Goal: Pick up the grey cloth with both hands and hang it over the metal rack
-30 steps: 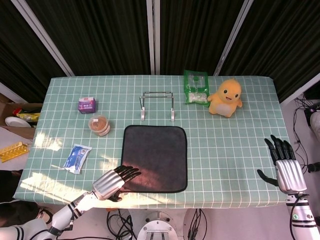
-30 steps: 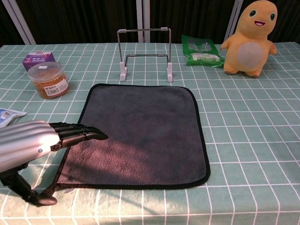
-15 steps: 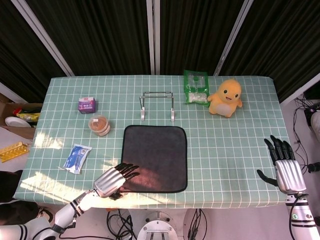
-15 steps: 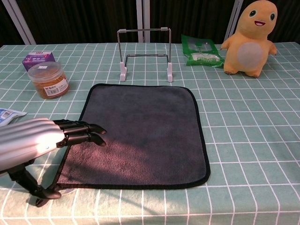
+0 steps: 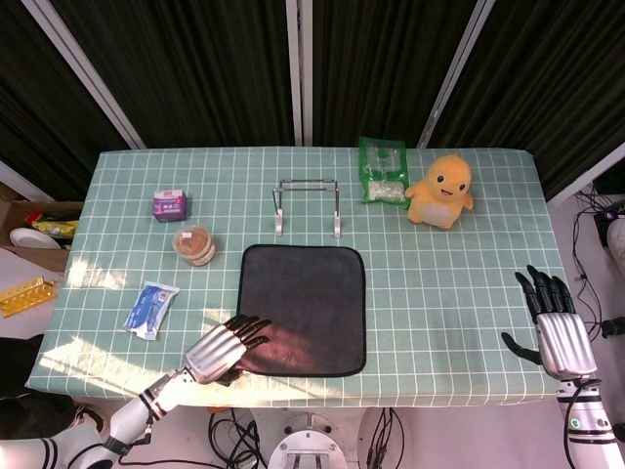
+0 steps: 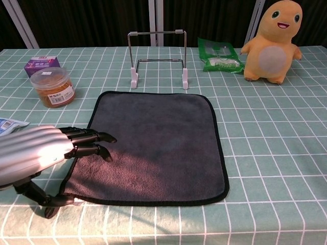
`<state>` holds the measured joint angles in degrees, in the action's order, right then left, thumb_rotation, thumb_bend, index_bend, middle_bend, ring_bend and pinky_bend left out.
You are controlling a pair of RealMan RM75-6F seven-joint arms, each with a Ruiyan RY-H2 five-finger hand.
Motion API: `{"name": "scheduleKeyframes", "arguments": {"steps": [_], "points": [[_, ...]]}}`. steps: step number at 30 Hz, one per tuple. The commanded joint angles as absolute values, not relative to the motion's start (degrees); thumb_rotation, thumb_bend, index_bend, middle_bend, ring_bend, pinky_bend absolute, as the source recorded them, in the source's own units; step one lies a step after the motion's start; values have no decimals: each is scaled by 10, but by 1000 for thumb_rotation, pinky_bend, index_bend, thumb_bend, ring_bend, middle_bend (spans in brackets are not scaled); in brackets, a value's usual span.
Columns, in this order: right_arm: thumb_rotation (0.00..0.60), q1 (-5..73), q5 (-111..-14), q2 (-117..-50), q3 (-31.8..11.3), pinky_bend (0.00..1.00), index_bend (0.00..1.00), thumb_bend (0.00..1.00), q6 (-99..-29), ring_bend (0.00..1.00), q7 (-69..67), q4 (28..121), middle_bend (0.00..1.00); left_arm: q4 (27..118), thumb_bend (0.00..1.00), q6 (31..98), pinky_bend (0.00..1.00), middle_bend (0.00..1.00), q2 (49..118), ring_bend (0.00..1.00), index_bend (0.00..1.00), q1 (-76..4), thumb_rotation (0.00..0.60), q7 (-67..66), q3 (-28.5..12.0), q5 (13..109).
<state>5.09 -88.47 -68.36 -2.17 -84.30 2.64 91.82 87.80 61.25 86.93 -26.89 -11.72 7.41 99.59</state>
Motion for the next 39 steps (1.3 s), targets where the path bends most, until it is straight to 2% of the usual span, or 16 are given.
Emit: {"name": "scheduleKeyframes", "arguments": {"steps": [1, 9, 16, 21, 29, 39], "points": [[600, 51, -884, -683, -22, 0, 0, 158, -843, 0, 26, 918, 0, 877, 260, 615, 183, 75, 873, 84, 258, -269, 600, -117, 72, 994], [600, 52, -880, -684, -22, 0, 0, 160, -839, 0, 24, 915, 0, 871, 342, 630, 183, 89, 876, 84, 351, -270, 600, -114, 70, 996], [600, 52, -880, -684, -22, 0, 0, 161, -838, 0, 26, 915, 0, 872, 352, 642, 183, 103, 876, 84, 435, -270, 600, -86, 73, 998], [600, 53, -881, -685, -20, 0, 0, 166, -836, 0, 26, 915, 0, 865, 386, 652, 183, 124, 880, 85, 531, -272, 600, -51, 74, 1002], [600, 56, -889, -682, -15, 0, 0, 176, -830, 0, 20, 913, 0, 860, 413, 650, 183, 136, 889, 85, 573, -278, 600, -40, 67, 995], [600, 65, -907, -693, 2, 0, 0, 181, -806, 0, 14, 900, 0, 876, 451, 654, 206, 171, 890, 94, 679, -284, 600, -32, 47, 976]]}}
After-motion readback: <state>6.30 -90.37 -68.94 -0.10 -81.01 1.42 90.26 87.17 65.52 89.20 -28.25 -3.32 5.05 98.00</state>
